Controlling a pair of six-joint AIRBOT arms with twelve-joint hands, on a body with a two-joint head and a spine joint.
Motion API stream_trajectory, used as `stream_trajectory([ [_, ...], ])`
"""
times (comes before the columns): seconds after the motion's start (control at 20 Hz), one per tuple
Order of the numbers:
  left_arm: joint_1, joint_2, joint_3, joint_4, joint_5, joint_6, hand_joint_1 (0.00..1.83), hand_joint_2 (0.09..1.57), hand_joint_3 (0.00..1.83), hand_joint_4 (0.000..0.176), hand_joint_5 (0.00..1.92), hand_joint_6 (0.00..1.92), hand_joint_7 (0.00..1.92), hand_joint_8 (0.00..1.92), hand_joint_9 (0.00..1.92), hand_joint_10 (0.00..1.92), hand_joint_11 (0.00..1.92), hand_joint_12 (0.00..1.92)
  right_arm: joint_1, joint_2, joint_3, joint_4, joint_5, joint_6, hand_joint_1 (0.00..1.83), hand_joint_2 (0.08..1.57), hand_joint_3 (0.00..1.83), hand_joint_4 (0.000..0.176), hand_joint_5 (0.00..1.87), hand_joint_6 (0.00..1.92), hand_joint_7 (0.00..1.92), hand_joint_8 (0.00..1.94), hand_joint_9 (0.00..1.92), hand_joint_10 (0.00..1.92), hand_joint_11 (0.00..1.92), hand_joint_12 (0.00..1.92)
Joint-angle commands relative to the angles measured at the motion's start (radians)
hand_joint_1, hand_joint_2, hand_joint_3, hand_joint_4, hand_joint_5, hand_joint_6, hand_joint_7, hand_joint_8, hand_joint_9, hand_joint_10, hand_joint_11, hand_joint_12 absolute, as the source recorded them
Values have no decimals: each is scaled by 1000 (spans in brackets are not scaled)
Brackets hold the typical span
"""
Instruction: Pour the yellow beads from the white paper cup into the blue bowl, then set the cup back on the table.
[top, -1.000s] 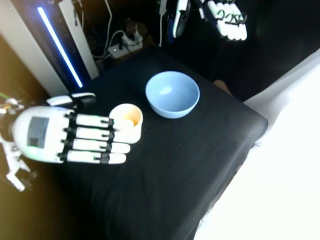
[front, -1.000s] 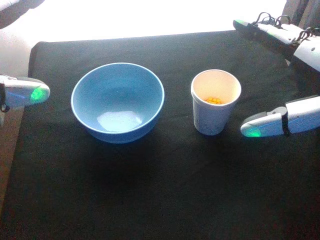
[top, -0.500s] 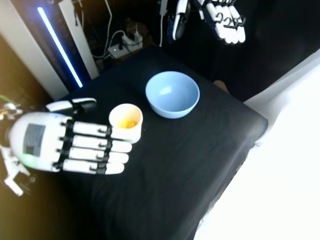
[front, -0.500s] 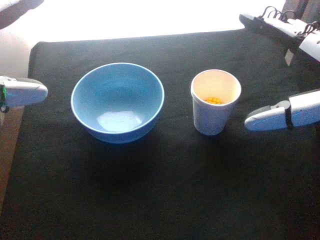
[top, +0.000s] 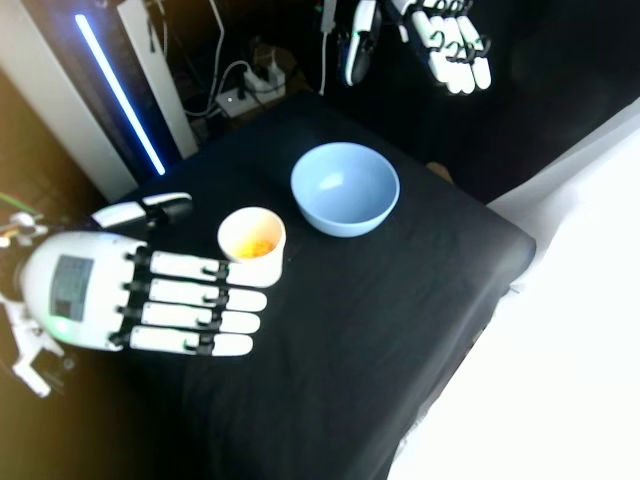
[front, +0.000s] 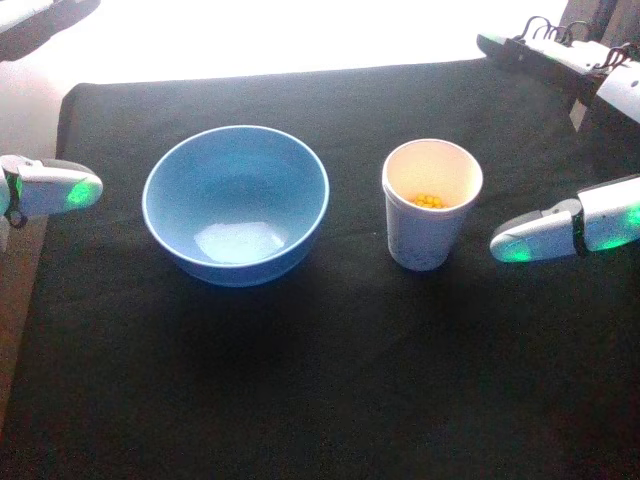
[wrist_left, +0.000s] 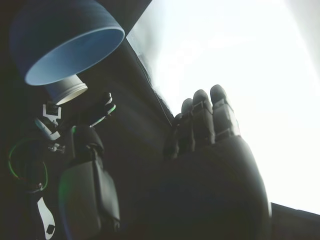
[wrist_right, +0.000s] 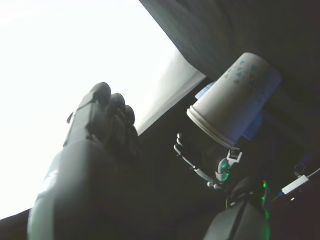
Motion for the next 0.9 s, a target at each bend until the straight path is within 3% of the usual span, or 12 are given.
stream_trajectory([
  [0.0,-15,-6,9,-16,-111,-2,517,1019,0,0,0,0,162,1,197,1,8,189,16,-2,4,13,107,8,671,573,4,0,98,0,222,3,237,4,78,274],
  [0.2,-32,-19,17,-5,-95,-2,528,1015,0,0,11,4,186,9,229,12,52,203,16,-6,11,12,98,17,676,573,3,0,124,9,255,13,276,15,115,296],
  [0.35,-45,-29,23,6,-79,-2,496,1020,1,4,1,0,178,2,213,1,39,183,18,-19,22,7,86,29,686,570,5,0,131,0,292,0,289,0,93,415],
  [0.45,-51,-32,27,10,-71,-2,507,1011,0,12,0,0,180,2,207,2,15,168,24,-29,30,-4,71,34,734,593,13,0,129,3,273,0,264,0,54,402],
  [0.5,-52,-32,28,11,-68,-3,490,1013,0,2,0,0,181,2,203,0,9,163,31,-35,34,-13,61,35,762,613,2,0,140,0,279,0,270,0,74,365],
  [0.6,-53,-33,29,13,-68,-3,516,1017,0,1,0,0,188,3,210,2,16,162,46,-47,41,-26,43,35,820,665,0,0,164,0,298,0,298,0,156,249],
  [0.7,-59,-37,31,17,-62,-4,518,1012,0,11,6,2,197,5,223,6,32,164,53,-56,46,-31,35,35,781,632,0,0,139,0,292,1,241,0,101,207],
  [0.75,-61,-39,32,18,-59,-5,527,1015,0,8,6,1,195,3,218,3,40,165,54,-59,47,-31,35,35,773,592,5,0,132,1,278,3,211,0,51,249],
  [0.85,-69,-47,37,25,-52,-10,542,1020,2,2,0,0,185,0,209,0,23,157,56,-69,52,-32,28,36,795,596,0,0,146,0,299,1,244,1,9,546],
])
